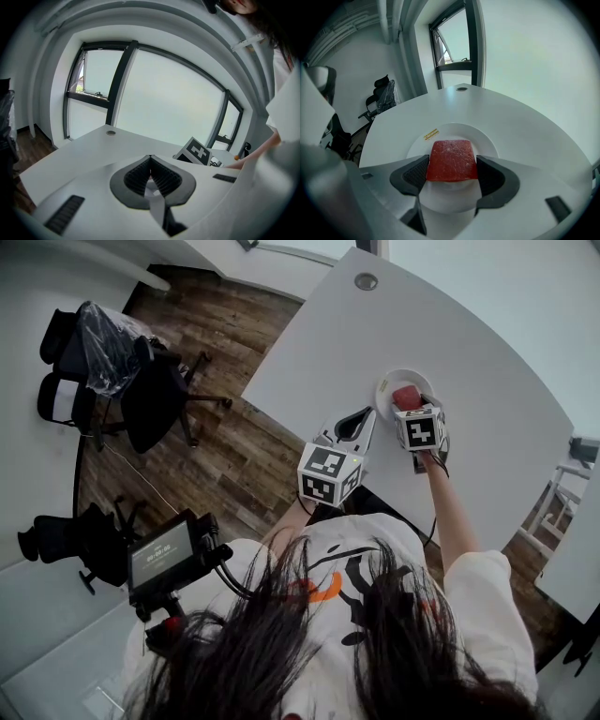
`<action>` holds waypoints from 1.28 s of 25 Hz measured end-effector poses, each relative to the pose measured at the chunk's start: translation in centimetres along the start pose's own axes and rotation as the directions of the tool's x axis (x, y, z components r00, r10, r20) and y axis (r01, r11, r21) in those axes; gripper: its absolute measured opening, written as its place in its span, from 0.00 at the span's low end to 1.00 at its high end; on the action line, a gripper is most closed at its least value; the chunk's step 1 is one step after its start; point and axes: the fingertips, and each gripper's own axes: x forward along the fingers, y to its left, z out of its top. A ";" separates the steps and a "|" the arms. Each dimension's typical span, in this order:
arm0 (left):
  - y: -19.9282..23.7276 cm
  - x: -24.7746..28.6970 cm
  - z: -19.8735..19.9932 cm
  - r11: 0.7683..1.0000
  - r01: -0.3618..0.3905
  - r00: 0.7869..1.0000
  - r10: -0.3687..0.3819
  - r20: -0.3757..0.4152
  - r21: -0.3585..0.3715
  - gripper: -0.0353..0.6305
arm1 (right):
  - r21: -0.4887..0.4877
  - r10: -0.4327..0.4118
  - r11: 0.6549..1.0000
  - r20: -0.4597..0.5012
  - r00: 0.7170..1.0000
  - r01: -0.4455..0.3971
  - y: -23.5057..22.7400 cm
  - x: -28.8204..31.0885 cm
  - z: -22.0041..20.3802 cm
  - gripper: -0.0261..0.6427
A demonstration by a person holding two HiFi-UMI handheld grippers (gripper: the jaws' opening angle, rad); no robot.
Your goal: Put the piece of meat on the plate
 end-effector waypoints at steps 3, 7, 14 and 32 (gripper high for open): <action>0.5 -0.2 0.2 1.000 -0.010 1.000 0.010 0.003 -0.007 0.06 | 0.002 0.001 1.000 -0.009 1.000 -0.001 0.1 0.0 0.2 0.50; 0.8 -0.4 0.3 1.000 -0.015 1.000 0.015 0.007 -0.012 0.06 | 0.008 0.001 1.000 -0.016 1.000 -0.001 0.2 0.0 0.3 0.50; 1.0 -0.7 0.3 1.000 -0.017 1.000 0.017 0.009 -0.016 0.06 | 0.017 -0.004 1.000 -0.029 1.000 0.004 0.4 -0.1 0.4 0.50; 0.8 -2.4 0.4 1.000 -0.016 0.999 0.016 0.036 -0.006 0.06 | 0.259 -0.087 0.965 0.187 0.978 0.036 -0.7 -6.9 3.6 0.50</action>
